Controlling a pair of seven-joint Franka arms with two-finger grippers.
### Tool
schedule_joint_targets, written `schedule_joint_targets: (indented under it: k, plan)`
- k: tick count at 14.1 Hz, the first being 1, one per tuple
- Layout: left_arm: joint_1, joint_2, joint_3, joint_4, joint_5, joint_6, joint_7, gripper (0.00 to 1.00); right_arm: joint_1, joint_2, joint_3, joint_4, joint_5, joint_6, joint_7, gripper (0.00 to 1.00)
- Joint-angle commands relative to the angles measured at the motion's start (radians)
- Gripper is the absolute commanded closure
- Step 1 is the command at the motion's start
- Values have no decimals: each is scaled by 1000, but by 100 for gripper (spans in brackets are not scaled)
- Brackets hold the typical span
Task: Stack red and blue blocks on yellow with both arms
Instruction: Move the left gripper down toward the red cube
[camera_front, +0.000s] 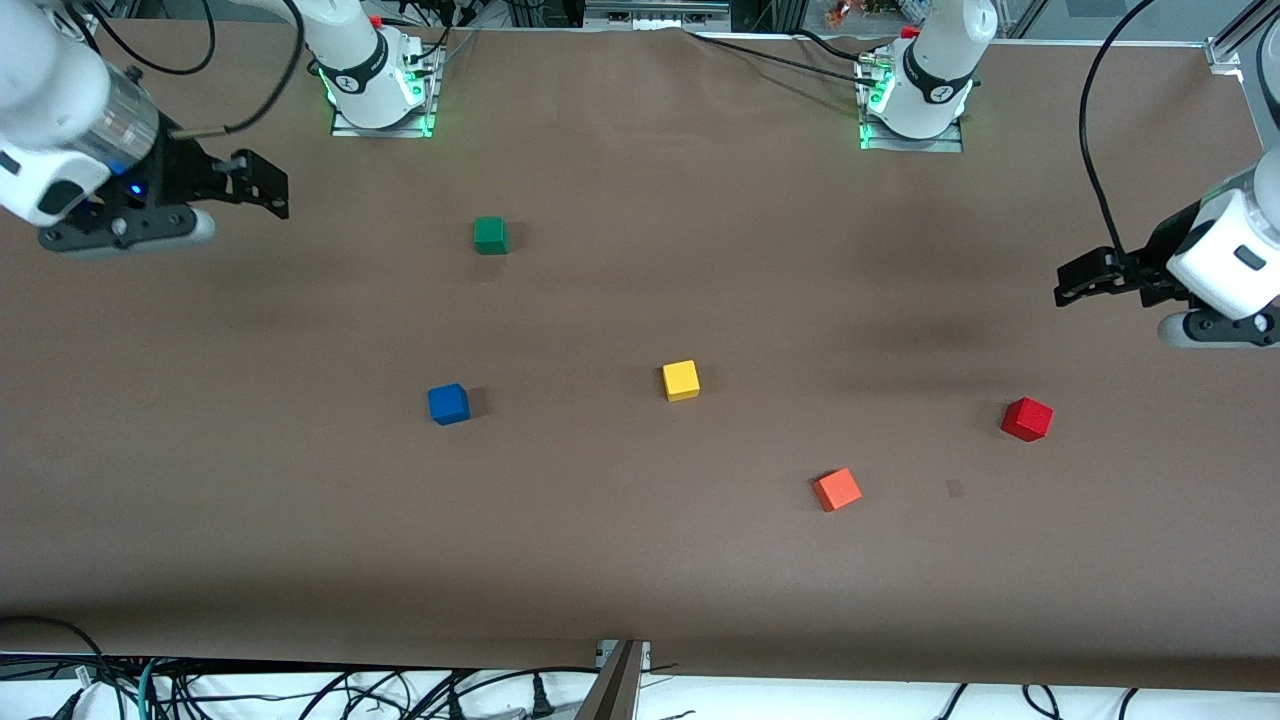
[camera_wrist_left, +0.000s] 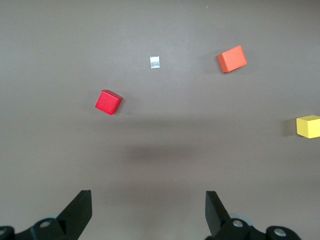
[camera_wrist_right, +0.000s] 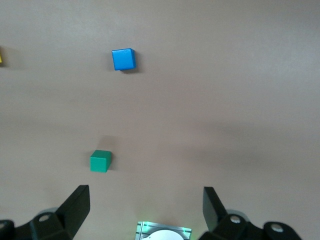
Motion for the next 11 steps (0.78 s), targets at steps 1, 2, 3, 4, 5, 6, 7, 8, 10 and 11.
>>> schedule_joint_targets:
  k: [1, 2, 3, 4, 5, 6, 7, 8, 10, 11]
  plan:
    - [32, 103, 4, 34, 47, -4, 43, 0, -8, 58, 2, 82, 1, -51, -35, 0]
    - [42, 140, 4, 34, 61, 17, 75, 0, -6, 61, 3, 77, 1, -54, -59, 0]
    - [45, 169, 4, 32, 69, 74, 81, 0, -6, 67, 3, 77, 1, -54, -93, 0]
    - [50, 199, 4, 17, 82, 139, 81, 0, -8, 70, 2, 77, 1, -54, -116, 0]
    - [58, 238, 4, 15, 90, 170, 84, 0, -8, 70, 2, 77, 1, -54, -125, 0]
    - [64, 283, 4, 15, 92, 192, 89, 0, -8, 70, 2, 77, 1, -56, -128, 0]
    - [67, 329, 4, 14, 90, 226, 135, 0, -8, 70, 2, 77, 1, -60, -142, 0]
    - [70, 363, 4, 8, 90, 264, 194, 0, -12, 70, 2, 77, 1, -65, -147, 0]
    - [90, 406, 4, -22, 90, 339, 290, 0, -16, 70, 2, 77, 3, -66, -148, 0]
    - [96, 430, 4, -43, 92, 387, 343, 0, -16, 70, 2, 77, 4, -66, -147, 0]
